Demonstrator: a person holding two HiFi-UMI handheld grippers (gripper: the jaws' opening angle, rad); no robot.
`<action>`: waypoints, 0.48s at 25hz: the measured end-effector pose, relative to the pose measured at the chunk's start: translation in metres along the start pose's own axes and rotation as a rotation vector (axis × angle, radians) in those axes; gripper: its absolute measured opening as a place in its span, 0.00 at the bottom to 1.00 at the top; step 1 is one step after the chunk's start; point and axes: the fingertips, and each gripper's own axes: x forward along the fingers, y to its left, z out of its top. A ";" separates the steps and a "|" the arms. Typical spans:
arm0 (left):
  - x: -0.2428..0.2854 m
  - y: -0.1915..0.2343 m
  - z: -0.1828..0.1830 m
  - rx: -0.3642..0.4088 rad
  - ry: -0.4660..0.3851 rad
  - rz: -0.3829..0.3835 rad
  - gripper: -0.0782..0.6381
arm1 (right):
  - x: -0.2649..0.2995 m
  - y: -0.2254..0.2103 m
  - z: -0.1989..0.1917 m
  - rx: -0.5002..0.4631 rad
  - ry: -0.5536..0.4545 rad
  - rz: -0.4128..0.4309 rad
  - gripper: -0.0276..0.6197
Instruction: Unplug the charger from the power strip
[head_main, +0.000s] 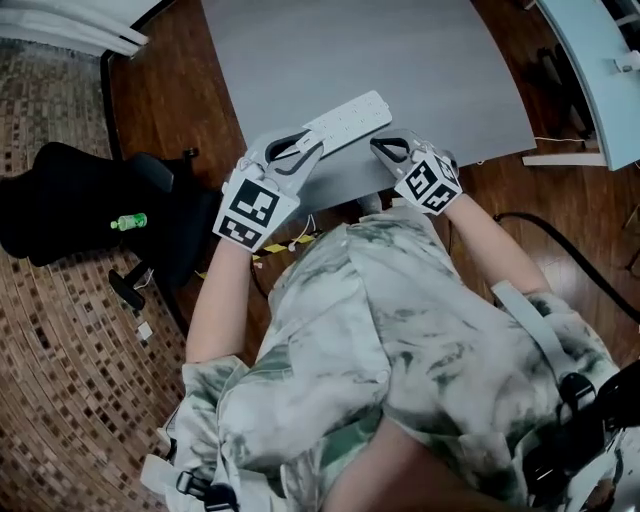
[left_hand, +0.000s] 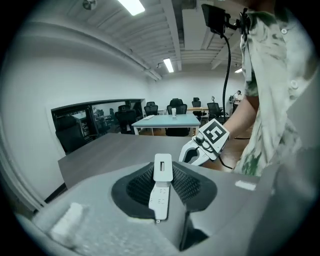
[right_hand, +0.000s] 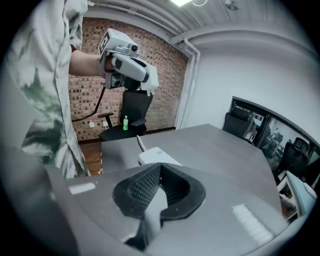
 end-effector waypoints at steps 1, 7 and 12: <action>-0.015 -0.009 0.000 -0.007 -0.021 0.004 0.26 | -0.007 0.012 0.006 0.006 -0.008 -0.009 0.05; -0.103 -0.070 -0.017 -0.029 -0.109 -0.002 0.26 | -0.055 0.087 0.065 0.028 -0.103 -0.097 0.05; -0.169 -0.112 -0.032 -0.116 -0.212 -0.018 0.26 | -0.092 0.161 0.090 0.080 -0.151 -0.139 0.05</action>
